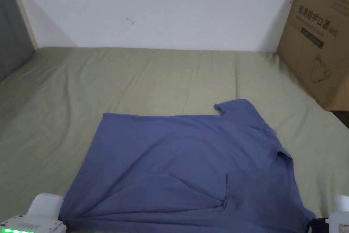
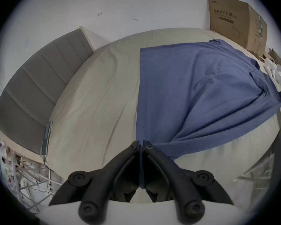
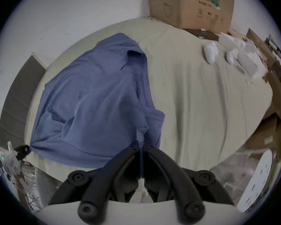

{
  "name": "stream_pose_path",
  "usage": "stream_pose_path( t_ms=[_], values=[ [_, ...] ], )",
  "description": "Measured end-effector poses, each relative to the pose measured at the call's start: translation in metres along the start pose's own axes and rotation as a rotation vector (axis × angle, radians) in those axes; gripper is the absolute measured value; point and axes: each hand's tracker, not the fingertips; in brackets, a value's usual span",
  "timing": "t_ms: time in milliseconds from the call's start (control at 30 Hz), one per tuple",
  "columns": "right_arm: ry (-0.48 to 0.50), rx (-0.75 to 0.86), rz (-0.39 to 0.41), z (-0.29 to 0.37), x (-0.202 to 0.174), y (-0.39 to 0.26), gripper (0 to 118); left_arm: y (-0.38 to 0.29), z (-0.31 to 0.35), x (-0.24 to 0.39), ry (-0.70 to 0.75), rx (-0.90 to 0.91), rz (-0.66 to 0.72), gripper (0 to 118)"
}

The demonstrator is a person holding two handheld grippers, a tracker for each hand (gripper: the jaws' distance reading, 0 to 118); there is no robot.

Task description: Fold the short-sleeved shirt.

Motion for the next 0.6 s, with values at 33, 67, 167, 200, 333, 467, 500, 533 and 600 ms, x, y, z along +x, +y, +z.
stream_pose_path(
  t_ms=[33,67,167,200,333,467,500,533,600],
  values=[
    [0.003,0.003,0.007,0.001,0.002,-0.006,2,-0.004,0.004,0.001,0.013,-0.006,-0.009,1],
    [0.002,-0.005,0.013,0.000,0.003,-0.011,2,-0.010,0.005,0.000,0.014,-0.006,-0.008,1],
    [0.003,-0.006,0.025,-0.001,0.001,-0.018,2,-0.015,0.005,0.003,-0.007,-0.029,0.001,11],
    [0.004,0.006,0.034,0.000,0.000,-0.019,2,-0.017,0.007,0.005,-0.013,-0.037,0.004,25],
    [-0.026,0.028,0.062,0.005,-0.002,-0.014,69,-0.023,0.026,-0.002,-0.109,-0.023,0.086,94],
    [-0.002,0.063,0.051,0.021,0.000,-0.004,76,-0.021,0.050,-0.023,-0.150,0.031,0.210,93],
    [0.011,0.075,0.048,0.024,-0.001,-0.001,76,-0.018,0.054,-0.031,-0.167,0.036,0.250,92],
    [0.023,0.082,0.050,0.026,-0.002,0.003,75,-0.014,0.058,-0.037,-0.191,0.043,0.292,86],
    [0.038,0.105,0.070,0.030,-0.008,0.011,59,-0.006,0.057,-0.050,-0.236,0.077,0.384,41]
  ],
)
